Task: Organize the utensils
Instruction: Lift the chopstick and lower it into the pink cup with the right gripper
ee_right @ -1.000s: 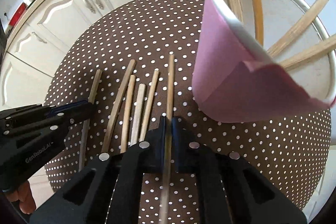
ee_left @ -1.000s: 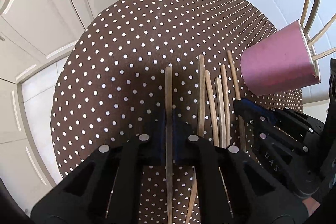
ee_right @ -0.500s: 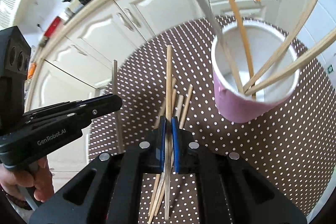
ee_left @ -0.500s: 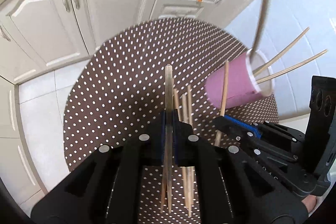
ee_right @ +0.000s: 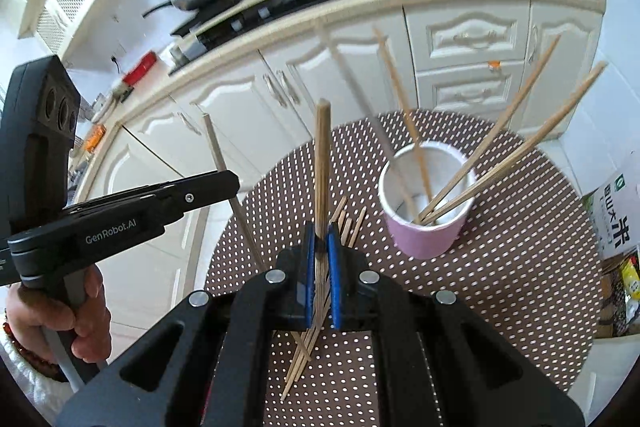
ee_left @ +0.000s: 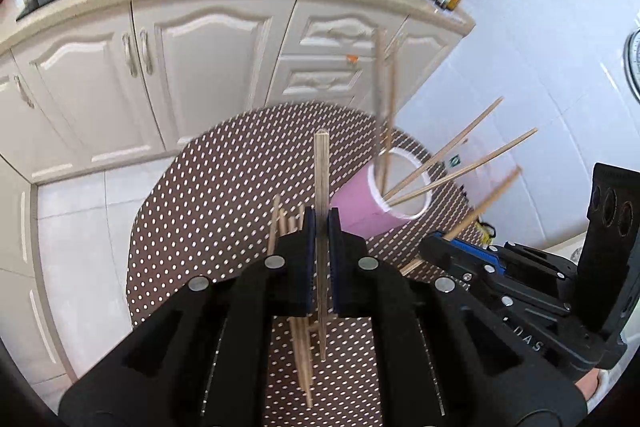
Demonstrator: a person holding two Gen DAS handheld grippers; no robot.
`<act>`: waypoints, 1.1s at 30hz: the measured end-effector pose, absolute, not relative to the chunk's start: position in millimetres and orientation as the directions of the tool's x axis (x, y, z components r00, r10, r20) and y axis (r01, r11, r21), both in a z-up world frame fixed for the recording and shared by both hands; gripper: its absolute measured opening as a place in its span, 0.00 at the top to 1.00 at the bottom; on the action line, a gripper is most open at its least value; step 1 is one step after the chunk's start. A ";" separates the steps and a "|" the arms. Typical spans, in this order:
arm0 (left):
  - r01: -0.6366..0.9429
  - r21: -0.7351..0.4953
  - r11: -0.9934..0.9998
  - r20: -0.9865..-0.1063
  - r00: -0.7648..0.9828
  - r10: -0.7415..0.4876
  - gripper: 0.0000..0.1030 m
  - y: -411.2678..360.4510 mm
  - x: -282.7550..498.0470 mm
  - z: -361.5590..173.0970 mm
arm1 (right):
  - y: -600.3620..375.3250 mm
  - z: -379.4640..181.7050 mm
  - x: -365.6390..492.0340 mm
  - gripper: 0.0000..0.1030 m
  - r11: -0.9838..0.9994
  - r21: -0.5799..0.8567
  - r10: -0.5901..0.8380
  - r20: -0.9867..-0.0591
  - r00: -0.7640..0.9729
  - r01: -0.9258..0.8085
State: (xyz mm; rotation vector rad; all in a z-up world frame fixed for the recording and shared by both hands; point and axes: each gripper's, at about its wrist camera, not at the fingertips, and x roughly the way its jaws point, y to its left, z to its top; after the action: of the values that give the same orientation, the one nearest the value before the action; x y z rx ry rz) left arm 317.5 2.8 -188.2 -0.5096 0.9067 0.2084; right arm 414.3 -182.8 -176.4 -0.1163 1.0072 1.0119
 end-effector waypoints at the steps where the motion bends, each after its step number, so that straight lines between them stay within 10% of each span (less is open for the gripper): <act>1: -0.378 -0.336 0.863 -0.787 0.616 -0.036 0.94 0.9 317.3 -183.2 | -187.2 -170.9 414.5 0.95 0.564 0.344 0.656 -0.739 0.154 -0.751; 33: -0.335 -0.289 0.897 -0.524 0.839 0.145 0.94 -33.9 386.5 -97.5 | -226.9 -101.0 466.7 0.95 0.658 0.206 0.659 -0.623 0.421 -0.724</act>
State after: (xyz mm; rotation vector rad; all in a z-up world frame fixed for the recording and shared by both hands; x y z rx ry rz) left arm 386.5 -33.9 -97.5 -0.3839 0.5163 0.2601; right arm 466.7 -226.9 -101.0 -0.0992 0.7338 0.8681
